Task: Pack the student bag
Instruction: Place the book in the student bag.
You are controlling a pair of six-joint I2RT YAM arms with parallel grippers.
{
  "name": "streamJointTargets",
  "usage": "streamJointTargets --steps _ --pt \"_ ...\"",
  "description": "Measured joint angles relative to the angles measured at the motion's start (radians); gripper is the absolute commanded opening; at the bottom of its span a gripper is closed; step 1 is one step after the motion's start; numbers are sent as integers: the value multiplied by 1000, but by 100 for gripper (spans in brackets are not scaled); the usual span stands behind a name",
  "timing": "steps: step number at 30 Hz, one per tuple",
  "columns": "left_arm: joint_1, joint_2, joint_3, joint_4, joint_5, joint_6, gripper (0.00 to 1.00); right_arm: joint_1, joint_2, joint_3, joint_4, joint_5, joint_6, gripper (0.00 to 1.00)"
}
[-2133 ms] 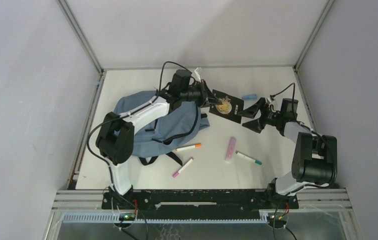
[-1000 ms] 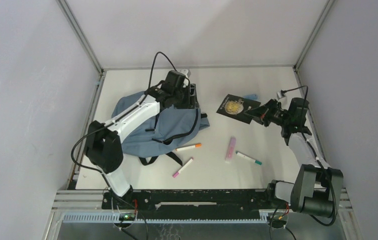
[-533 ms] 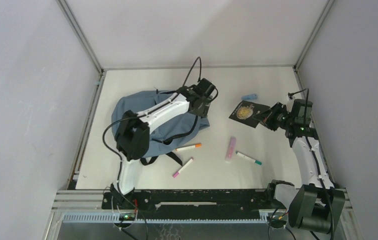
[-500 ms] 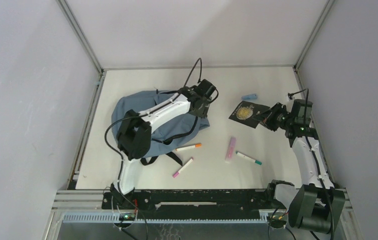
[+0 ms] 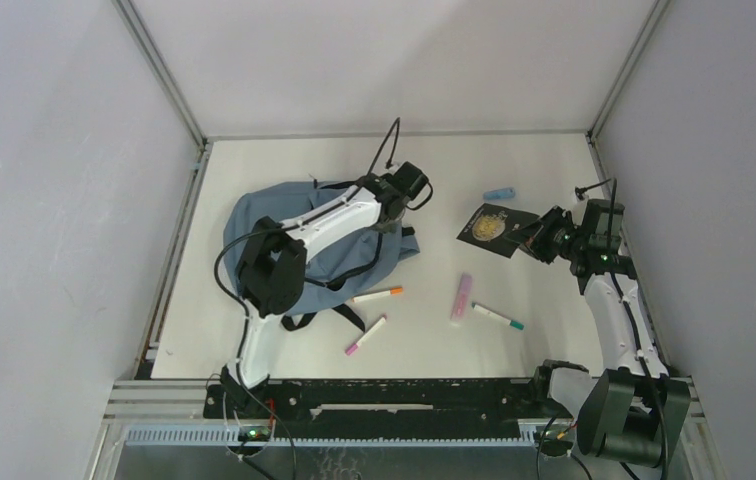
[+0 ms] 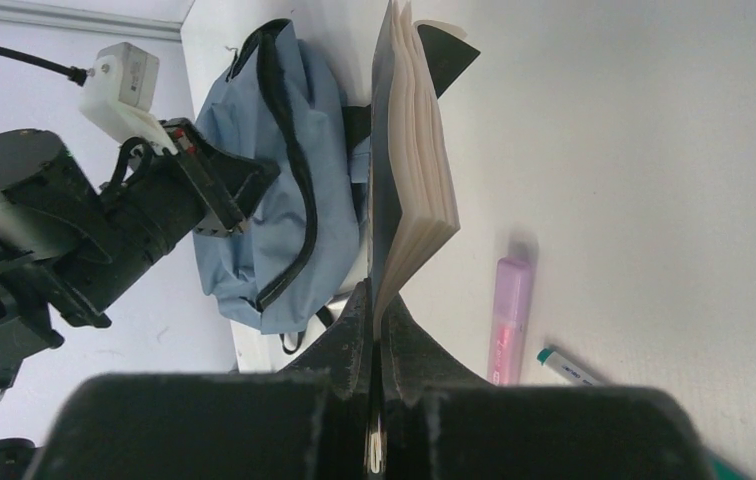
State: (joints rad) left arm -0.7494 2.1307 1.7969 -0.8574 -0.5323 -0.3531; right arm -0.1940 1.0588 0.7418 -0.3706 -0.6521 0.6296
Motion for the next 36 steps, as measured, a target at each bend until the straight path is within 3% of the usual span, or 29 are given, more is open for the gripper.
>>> streamJointTargets --steps 4,8,17,24,33,34,36 --pt "10 -68 -26 3 24 5 0 13 0 0 4 -7 0 0" --pt "45 -235 -112 27 110 2 0 95 7 0 38 -15 11 0" --pt "310 -621 -348 188 537 -58 0 430 145 11 313 -19 137 0" --pt "400 -658 -479 318 829 -117 0 566 422 140 488 -10 211 0" --pt "439 -671 -506 379 958 -154 0 728 799 419 601 -32 264 0" --pt "446 -678 -512 383 964 -158 0 746 835 438 609 -32 274 11" --pt "455 -690 -519 390 971 -169 0 784 904 480 607 -29 287 52"
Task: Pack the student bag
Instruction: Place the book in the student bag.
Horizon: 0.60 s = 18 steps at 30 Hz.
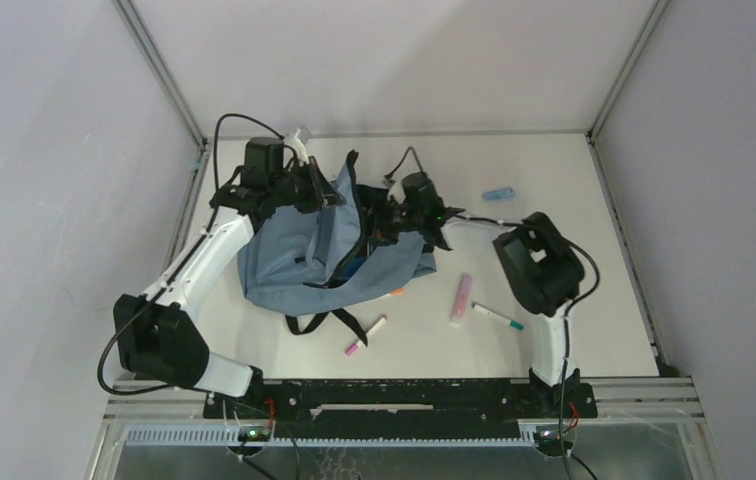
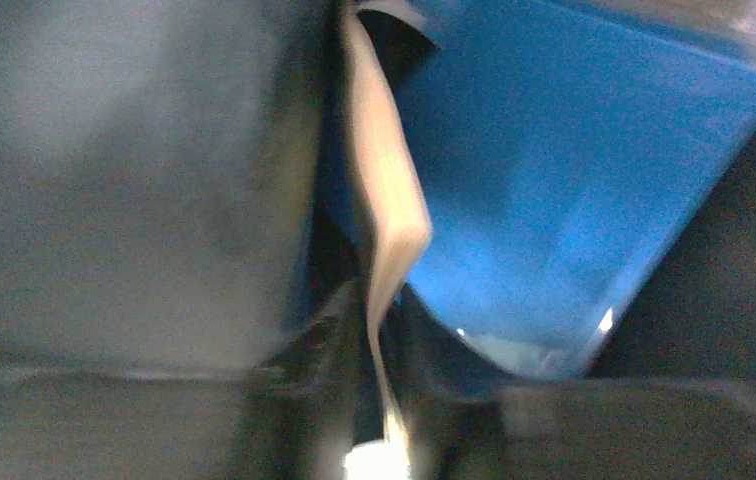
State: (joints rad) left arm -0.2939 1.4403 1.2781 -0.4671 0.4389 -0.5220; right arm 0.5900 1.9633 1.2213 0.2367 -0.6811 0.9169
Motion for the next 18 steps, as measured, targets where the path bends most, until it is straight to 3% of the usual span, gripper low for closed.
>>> streamJointTargets --steps 2,4,9,18 --pt "11 -9 -5 11 9 -7 0 37 57 57 -39 9 -3 74" --pt "19 -14 -6 19 12 -18 0 64 91 104 -79 27 -13 83" --pt "29 -15 -9 34 14 -34 0 90 65 117 -188 81 -71 91" --pt "31 -15 -27 47 14 -56 0 33 -105 117 -451 268 -206 96"
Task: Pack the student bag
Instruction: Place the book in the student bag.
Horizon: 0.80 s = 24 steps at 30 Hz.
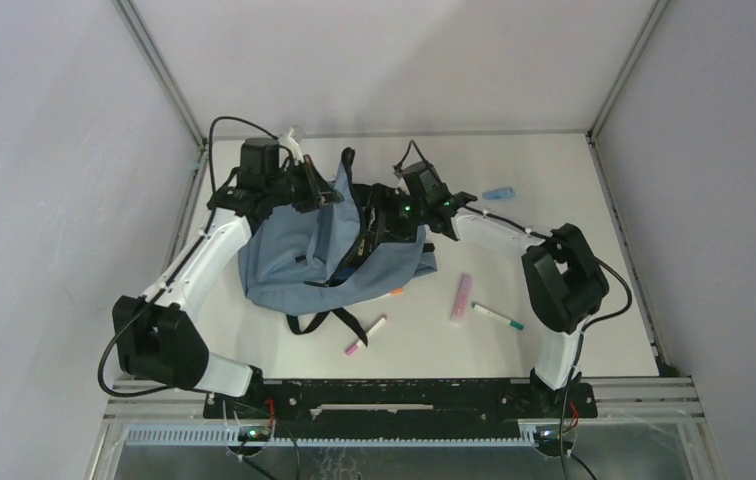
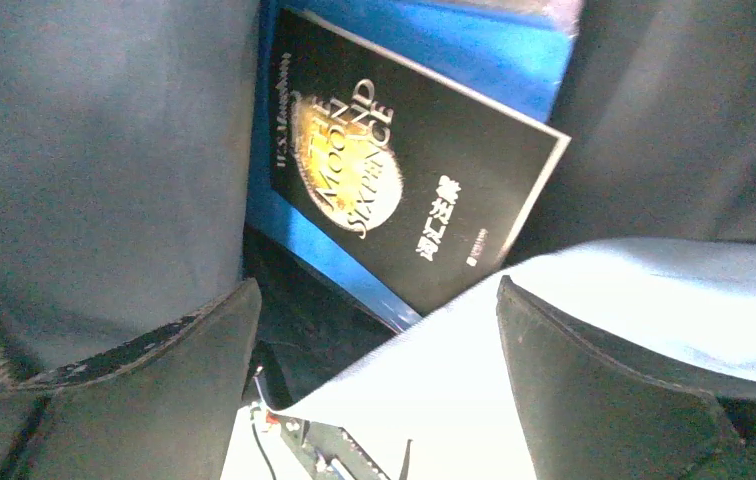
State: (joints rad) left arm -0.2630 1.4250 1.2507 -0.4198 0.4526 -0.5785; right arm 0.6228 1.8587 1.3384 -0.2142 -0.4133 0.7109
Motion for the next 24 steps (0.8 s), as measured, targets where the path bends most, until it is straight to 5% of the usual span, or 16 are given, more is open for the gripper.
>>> streamJointTargets --steps 14,15,16,17,18,24 --pt "-8 0 -19 32 -6 0 0 -122 -247 -117 -117 104 -71 95" --pt "-17 1 -19 28 -16 5 5 -142 -293 -148 -120 112 -76 96" --pt "-32 2 -19 26 -33 13 23 -175 -362 -193 -129 126 -79 95" --pt "-51 4 -18 23 -50 24 54 -195 -403 -216 -137 136 -82 95" --pt "-73 10 -16 19 -66 33 65 -224 -458 -247 -146 158 -86 95" --pt "-244 148 127 -107 -133 111 69 -277 -643 -359 -259 390 -107 93"
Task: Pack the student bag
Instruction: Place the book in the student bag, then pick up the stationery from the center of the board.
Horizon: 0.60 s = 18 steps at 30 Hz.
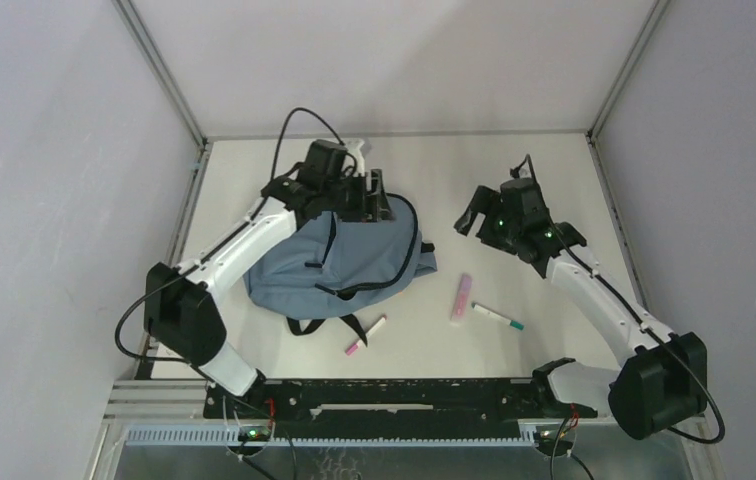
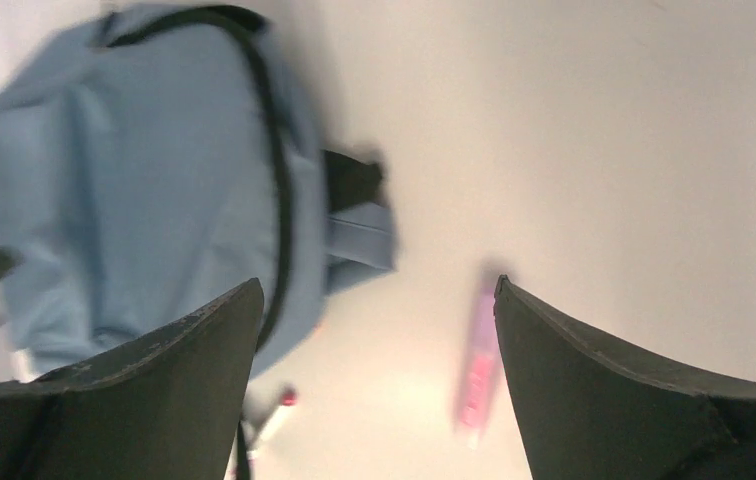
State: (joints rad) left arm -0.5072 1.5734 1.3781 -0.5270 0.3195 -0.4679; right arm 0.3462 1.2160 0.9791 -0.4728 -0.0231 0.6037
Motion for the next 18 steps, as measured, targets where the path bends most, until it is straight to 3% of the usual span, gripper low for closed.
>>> streamJointTargets --steps 4,7,11,18 --pt "-74 -10 53 -60 -87 53 66 47 -8 -60 -102 137 15 92" --pt "-70 -77 43 -83 -196 69 64 92 14 -93 -162 171 40 87" --pt "-7 -179 -6 -103 -338 56 57 187 43 -126 -180 188 74 78" --pt "155 -217 -197 -131 -430 -29 63 258 153 -135 -124 191 106 68"
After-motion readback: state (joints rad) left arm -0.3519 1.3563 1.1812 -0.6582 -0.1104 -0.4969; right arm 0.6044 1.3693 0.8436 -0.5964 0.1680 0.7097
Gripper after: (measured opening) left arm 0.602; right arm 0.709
